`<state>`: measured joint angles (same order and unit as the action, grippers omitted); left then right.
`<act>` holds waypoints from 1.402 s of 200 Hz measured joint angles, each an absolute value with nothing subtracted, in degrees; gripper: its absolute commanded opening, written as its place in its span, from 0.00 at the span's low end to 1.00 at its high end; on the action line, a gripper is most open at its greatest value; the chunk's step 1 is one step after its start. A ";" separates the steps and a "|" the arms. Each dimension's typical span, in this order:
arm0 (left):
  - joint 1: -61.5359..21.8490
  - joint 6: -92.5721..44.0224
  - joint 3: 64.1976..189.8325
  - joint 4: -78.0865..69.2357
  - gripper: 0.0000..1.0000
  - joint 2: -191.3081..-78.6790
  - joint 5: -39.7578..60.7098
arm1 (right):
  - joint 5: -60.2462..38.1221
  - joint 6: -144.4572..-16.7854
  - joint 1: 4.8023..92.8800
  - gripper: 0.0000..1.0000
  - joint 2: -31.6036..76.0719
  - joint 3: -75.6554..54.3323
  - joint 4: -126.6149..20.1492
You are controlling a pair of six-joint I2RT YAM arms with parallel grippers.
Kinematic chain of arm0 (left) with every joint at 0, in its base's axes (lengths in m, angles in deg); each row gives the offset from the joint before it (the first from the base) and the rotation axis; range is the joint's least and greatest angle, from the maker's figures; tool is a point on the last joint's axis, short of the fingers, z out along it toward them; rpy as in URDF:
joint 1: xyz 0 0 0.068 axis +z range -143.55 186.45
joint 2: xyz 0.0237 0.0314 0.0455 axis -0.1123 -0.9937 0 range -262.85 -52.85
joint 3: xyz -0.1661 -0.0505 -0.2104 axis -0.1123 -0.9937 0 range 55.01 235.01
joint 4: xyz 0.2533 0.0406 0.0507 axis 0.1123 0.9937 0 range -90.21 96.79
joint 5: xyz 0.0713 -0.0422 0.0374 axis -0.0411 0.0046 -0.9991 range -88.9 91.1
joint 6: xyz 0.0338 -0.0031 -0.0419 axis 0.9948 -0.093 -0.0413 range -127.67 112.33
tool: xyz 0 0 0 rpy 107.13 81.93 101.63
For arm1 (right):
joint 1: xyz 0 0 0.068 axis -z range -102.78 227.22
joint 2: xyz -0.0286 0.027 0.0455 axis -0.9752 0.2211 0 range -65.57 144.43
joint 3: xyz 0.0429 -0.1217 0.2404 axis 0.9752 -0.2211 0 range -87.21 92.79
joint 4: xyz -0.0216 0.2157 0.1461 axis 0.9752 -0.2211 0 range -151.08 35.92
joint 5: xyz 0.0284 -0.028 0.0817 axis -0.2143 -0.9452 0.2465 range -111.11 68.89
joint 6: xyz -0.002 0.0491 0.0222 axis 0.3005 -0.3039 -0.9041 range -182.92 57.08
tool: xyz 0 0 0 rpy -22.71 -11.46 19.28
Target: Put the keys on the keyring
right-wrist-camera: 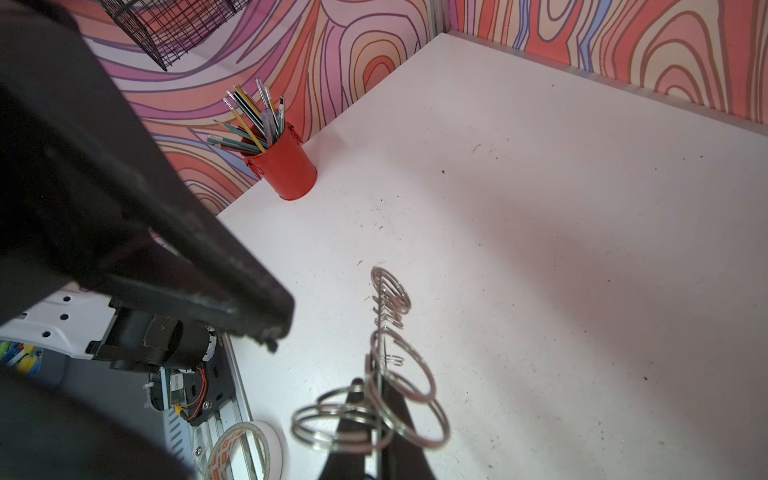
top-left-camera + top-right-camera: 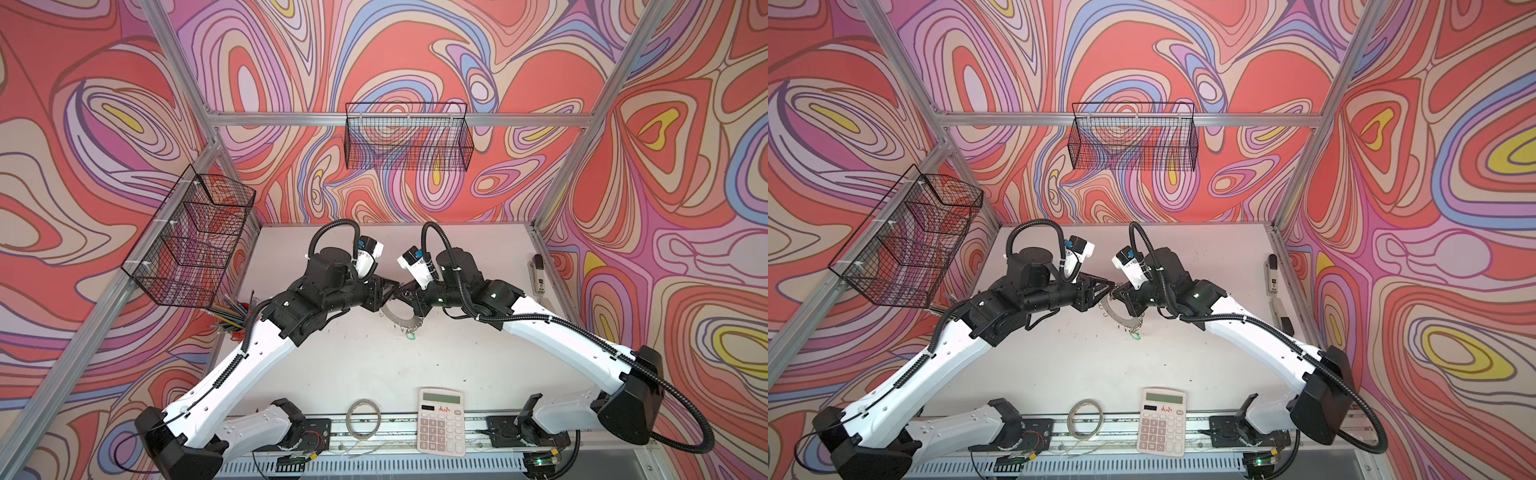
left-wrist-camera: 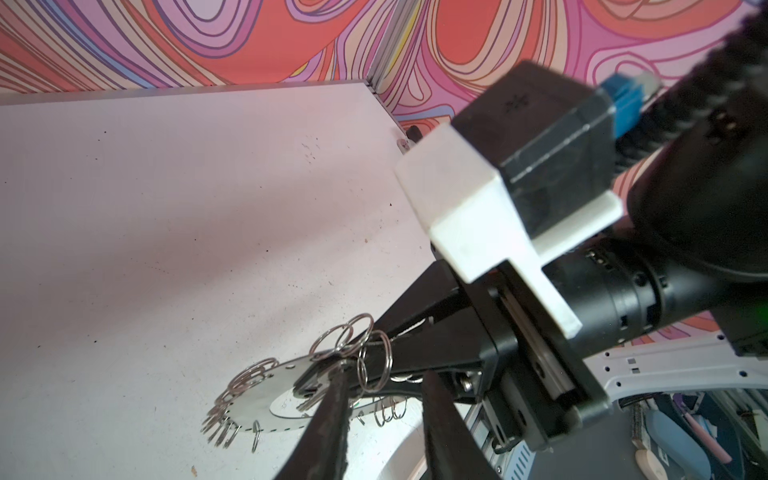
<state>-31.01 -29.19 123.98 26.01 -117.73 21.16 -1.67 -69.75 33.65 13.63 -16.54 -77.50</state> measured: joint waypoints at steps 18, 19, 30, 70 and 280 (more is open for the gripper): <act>-31.71 -27.29 124.64 27.48 0.33 -118.30 20.20 | -1.48 -69.88 33.65 0.00 13.72 -16.21 -77.96; -31.75 -27.22 124.64 27.50 0.33 -118.30 20.17 | -1.45 -69.90 33.65 0.00 13.72 -16.19 -77.96; -31.77 -26.37 124.68 27.96 0.33 -118.30 19.54 | -1.32 -69.95 33.65 0.00 13.74 -15.99 -78.14; -31.77 -24.31 125.45 29.03 0.32 -119.31 18.64 | -0.89 -70.01 33.65 0.00 13.85 -15.86 -78.18; -31.71 -24.01 127.04 30.67 0.00 -122.17 18.86 | -0.71 -69.86 33.65 0.00 14.99 -15.73 -79.12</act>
<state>-31.71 -24.01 127.04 30.67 -122.17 18.86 -0.71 -69.86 33.65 14.99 -15.73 -79.12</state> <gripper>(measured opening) 0.046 0.060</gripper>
